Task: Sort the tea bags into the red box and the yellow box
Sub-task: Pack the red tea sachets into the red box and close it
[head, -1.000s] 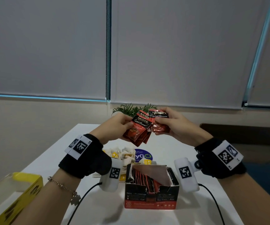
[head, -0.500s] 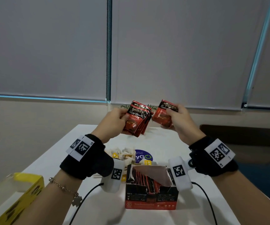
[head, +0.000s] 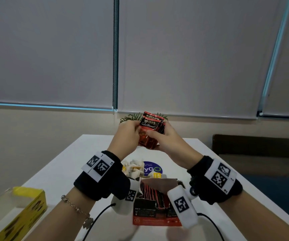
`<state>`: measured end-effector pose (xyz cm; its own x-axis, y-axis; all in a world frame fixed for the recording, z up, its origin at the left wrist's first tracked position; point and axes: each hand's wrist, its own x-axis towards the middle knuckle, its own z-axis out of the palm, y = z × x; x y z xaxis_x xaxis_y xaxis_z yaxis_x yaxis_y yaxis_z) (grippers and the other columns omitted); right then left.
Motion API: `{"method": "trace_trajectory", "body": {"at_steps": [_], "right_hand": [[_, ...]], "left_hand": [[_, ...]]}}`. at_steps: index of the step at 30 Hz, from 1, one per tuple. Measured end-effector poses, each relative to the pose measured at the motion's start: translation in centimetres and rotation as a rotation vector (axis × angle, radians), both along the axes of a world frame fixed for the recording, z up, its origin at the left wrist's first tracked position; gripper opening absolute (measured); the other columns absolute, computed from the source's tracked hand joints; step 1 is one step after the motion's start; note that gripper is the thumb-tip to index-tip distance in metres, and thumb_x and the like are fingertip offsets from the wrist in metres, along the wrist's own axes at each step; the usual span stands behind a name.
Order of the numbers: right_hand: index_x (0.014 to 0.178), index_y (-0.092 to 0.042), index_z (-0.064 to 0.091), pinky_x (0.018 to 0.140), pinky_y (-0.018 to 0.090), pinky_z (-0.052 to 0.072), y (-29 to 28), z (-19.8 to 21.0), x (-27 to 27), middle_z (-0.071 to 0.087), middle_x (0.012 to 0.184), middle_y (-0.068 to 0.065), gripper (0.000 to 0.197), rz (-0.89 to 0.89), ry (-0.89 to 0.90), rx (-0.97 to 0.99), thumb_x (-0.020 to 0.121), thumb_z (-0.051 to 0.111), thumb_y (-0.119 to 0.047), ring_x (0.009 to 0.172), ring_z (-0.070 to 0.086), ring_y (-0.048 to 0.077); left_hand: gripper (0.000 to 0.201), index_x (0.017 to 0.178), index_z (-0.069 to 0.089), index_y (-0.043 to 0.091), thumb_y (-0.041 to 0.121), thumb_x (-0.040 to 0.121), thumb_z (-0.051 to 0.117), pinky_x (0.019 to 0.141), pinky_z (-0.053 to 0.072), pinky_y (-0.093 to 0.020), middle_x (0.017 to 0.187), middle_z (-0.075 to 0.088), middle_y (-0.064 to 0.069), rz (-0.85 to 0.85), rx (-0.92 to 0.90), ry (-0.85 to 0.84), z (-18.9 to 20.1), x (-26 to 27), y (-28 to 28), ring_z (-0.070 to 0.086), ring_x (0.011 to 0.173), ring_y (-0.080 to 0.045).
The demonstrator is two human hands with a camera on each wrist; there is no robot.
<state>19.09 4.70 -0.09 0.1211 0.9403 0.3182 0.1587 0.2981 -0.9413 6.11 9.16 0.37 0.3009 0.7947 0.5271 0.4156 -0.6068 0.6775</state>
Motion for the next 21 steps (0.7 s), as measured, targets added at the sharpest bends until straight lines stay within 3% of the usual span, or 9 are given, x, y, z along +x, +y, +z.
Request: {"method": "trace_trajectory", "body": {"at_steps": [5, 8, 11, 14, 16, 18, 21], "right_hand": [[0.133, -0.018, 0.041, 0.080, 0.040, 0.058, 0.0, 0.1, 0.1, 0.063, 0.120, 0.008, 0.040, -0.018, -0.015, -0.029, 0.097, 0.058, -0.019, 0.107, 0.065, 0.027], [0.132, -0.020, 0.045, 0.083, 0.048, 0.056, -0.4, 0.0, 0.5, 0.065, 0.118, 0.007, 0.037, -0.045, -0.007, -0.013, 0.097, 0.055, -0.011, 0.106, 0.065, 0.029], [0.134, -0.015, 0.046, 0.085, 0.052, 0.055, -0.8, 0.0, 1.1, 0.065, 0.119, 0.011, 0.038, -0.036, 0.064, -0.003, 0.097, 0.051, -0.004, 0.104, 0.066, 0.031], [0.133, -0.009, 0.048, 0.075, 0.041, 0.060, -1.4, 0.1, 1.4, 0.066, 0.116, 0.012, 0.036, 0.023, 0.168, 0.011, 0.098, 0.051, -0.003, 0.095, 0.069, 0.024], [0.129, -0.006, 0.052, 0.068, 0.033, 0.059, -1.8, 0.4, 1.2, 0.068, 0.110, 0.011, 0.032, 0.074, 0.263, 0.032, 0.098, 0.050, -0.002, 0.088, 0.069, 0.021], [0.125, -0.004, 0.056, 0.070, 0.032, 0.060, -2.2, 0.6, 0.7, 0.069, 0.107, 0.013, 0.028, 0.112, 0.362, 0.046, 0.098, 0.050, -0.003, 0.088, 0.069, 0.021], [0.122, 0.001, 0.059, 0.071, 0.031, 0.061, -2.6, 0.9, -0.2, 0.072, 0.098, 0.013, 0.026, 0.166, 0.507, 0.021, 0.098, 0.050, -0.004, 0.080, 0.071, 0.017]], "left_hand": [[0.027, 0.108, 0.066, 0.003, 0.008, 0.101, 0.041, 0.075, 0.059, -0.040, 0.094, 0.065, -0.012, -0.005, 0.028, 0.021, -0.2, 0.4, -0.6, 0.064, 0.084, -0.024], [0.024, 0.107, 0.064, 0.003, 0.010, 0.101, 0.042, 0.066, 0.060, -0.031, 0.097, 0.065, -0.012, -0.067, -0.056, -0.033, 0.1, 0.6, -0.9, 0.065, 0.082, -0.022], [0.021, 0.104, 0.065, 0.008, 0.014, 0.101, 0.044, 0.065, 0.061, -0.030, 0.100, 0.068, -0.010, -0.152, -0.144, -0.123, 0.4, 0.6, -1.1, 0.069, 0.086, -0.020], [0.018, 0.099, 0.064, 0.021, 0.020, 0.101, 0.046, 0.072, 0.060, -0.031, 0.101, 0.069, -0.005, -0.244, -0.237, -0.234, 0.6, 0.5, -1.2, 0.068, 0.091, -0.017], [0.022, 0.111, 0.063, 0.022, 0.030, 0.101, 0.045, 0.084, 0.057, -0.035, 0.107, 0.069, -0.005, -0.312, -0.291, -0.328, 0.6, 0.7, -1.5, 0.067, 0.100, -0.020], [0.036, 0.123, 0.061, 0.020, 0.042, 0.098, 0.048, 0.094, 0.051, -0.042, 0.114, 0.069, -0.008, -0.397, -0.351, -0.454, 0.6, 1.1, -1.8, 0.066, 0.107, -0.024], [0.043, 0.128, 0.058, 0.020, 0.043, 0.092, 0.054, 0.094, 0.047, -0.044, 0.115, 0.070, -0.008, -0.497, -0.403, -0.674, 0.7, 1.5, -2.6, 0.067, 0.104, -0.022]]}}
